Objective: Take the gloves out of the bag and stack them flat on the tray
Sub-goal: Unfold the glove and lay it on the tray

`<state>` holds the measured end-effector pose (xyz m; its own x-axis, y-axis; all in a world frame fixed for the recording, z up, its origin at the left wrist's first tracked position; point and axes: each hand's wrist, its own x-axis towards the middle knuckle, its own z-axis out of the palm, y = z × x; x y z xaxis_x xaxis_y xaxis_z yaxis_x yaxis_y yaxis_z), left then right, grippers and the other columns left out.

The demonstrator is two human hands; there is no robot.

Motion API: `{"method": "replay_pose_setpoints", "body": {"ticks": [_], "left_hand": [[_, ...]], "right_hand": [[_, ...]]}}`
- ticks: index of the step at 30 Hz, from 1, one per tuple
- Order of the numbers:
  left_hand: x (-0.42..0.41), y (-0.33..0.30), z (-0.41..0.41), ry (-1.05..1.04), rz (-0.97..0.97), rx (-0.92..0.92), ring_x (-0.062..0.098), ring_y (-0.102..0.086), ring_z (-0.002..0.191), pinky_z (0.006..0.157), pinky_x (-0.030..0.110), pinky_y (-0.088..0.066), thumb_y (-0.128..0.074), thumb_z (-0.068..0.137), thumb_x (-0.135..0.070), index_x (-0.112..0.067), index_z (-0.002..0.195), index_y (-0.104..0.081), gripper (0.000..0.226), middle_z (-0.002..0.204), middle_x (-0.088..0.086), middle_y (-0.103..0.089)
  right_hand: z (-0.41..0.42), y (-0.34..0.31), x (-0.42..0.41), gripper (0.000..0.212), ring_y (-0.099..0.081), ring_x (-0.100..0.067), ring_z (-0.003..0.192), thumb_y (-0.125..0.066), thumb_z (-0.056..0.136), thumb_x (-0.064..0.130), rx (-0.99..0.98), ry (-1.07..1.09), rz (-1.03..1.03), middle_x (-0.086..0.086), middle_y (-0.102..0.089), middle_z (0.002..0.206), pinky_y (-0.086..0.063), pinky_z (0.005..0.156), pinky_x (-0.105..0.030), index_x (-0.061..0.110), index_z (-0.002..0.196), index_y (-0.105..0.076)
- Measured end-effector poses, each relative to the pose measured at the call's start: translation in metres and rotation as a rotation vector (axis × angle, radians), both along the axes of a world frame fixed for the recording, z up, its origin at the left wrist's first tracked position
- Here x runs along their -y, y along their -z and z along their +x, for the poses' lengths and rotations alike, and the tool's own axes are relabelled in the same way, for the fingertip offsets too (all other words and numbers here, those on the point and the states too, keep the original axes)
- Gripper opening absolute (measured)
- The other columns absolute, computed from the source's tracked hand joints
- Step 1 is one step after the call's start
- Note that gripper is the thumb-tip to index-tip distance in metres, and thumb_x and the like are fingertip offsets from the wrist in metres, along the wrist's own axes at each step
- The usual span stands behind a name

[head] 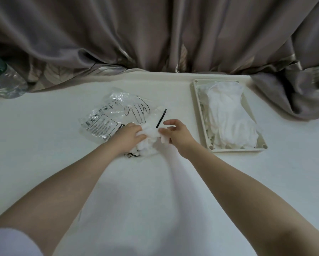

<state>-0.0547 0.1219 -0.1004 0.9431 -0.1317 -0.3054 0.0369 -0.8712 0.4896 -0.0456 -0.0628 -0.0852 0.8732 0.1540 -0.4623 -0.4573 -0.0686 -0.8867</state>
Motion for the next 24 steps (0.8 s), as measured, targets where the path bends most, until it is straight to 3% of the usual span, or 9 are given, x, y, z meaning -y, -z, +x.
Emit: {"method": "replay_pose_setpoints", "body": {"ticks": [4,7,12,15,17,19,21,23,24], "left_hand": [[0.002,-0.003,0.000,0.028,-0.055,-0.002,0.020,-0.042,0.080,0.061,0.031,-0.020,-0.050,0.095,-0.031,-0.011,0.080,-0.049,0.025,0.085,0.000,-0.040],[0.001,-0.005,0.000,0.049,-0.099,0.023,0.017,-0.041,0.072,0.056,0.026,-0.025,-0.055,0.093,-0.032,-0.013,0.073,-0.047,0.028,0.077,-0.006,-0.037],[-0.005,-0.012,0.001,-0.028,-0.140,0.098,0.022,-0.044,0.070,0.059,0.028,-0.028,-0.054,0.094,-0.031,-0.003,0.066,-0.045,0.040,0.072,0.003,-0.044],[-0.007,-0.013,-0.001,-0.189,-0.356,0.003,0.024,-0.054,0.079,0.072,0.033,-0.040,-0.053,0.095,-0.028,0.008,0.085,-0.059,0.038,0.094,0.020,-0.058],[-0.007,-0.017,-0.004,-0.322,-0.575,-0.087,0.021,-0.056,0.086,0.076,0.033,-0.043,-0.056,0.094,-0.023,0.001,0.089,-0.063,0.025,0.101,0.011,-0.058],[-0.008,-0.023,-0.005,-0.448,-0.690,-0.187,0.021,-0.057,0.081,0.071,0.029,-0.042,-0.062,0.089,-0.026,-0.015,0.088,-0.067,0.013,0.094,0.004,-0.061],[-0.011,-0.029,-0.005,-0.498,-0.685,-0.278,0.022,-0.054,0.065,0.066,0.029,-0.038,-0.067,0.073,-0.040,-0.016,0.082,-0.069,0.025,0.077,0.011,-0.063],[-0.010,-0.033,-0.006,-0.540,-0.710,-0.357,0.022,-0.049,0.053,0.057,0.027,-0.036,-0.063,0.073,-0.036,-0.008,0.080,-0.066,0.029,0.064,0.015,-0.058],[-0.009,-0.034,-0.005,-0.572,-0.726,-0.384,0.022,-0.048,0.050,0.053,0.025,-0.037,-0.060,0.080,-0.028,-0.007,0.080,-0.064,0.022,0.062,0.013,-0.056]], "right_hand": [[0.004,-0.009,0.007,0.012,-0.051,-0.010,0.050,-0.058,0.091,0.005,-0.069,0.061,0.224,-0.003,-0.052,0.065,-0.049,0.061,-0.025,0.014,0.085,-0.053],[0.006,-0.013,0.009,0.019,-0.044,-0.009,0.046,-0.058,0.093,0.013,-0.083,0.076,0.180,-0.002,-0.050,0.071,-0.041,0.052,-0.022,0.016,0.076,-0.051],[0.011,-0.027,0.026,0.020,-0.045,-0.005,0.050,-0.071,0.084,0.026,0.161,-0.207,-0.245,0.007,-0.053,0.060,-0.034,0.051,-0.018,0.017,0.072,-0.058],[0.011,-0.028,0.036,0.026,-0.048,-0.006,0.060,-0.079,0.074,0.034,0.323,-0.591,-0.679,0.010,-0.055,0.067,-0.035,0.056,-0.021,0.020,0.086,-0.061],[0.012,-0.021,0.036,0.026,-0.051,-0.013,0.070,-0.073,0.080,0.033,0.355,-0.613,-0.782,0.004,-0.059,0.077,-0.038,0.062,-0.026,0.016,0.096,-0.063],[0.014,-0.019,0.034,0.016,-0.050,-0.015,0.070,-0.062,0.089,0.028,0.297,-0.455,-0.638,0.002,-0.058,0.077,-0.039,0.067,-0.028,0.013,0.094,-0.064],[0.014,-0.020,0.027,0.013,-0.052,-0.014,0.073,-0.053,0.093,0.020,0.216,-0.258,-0.379,0.003,-0.058,0.077,-0.041,0.074,-0.031,0.015,0.101,-0.062],[0.011,-0.019,0.016,0.026,-0.054,-0.017,0.095,-0.049,0.096,0.022,0.167,-0.133,-0.262,0.001,-0.057,0.099,-0.039,0.088,-0.029,0.018,0.122,-0.054],[0.009,-0.017,0.011,0.034,-0.050,-0.018,0.110,-0.048,0.096,0.028,0.204,-0.114,-0.346,-0.001,-0.054,0.116,-0.035,0.096,-0.028,0.019,0.129,-0.051]]}}
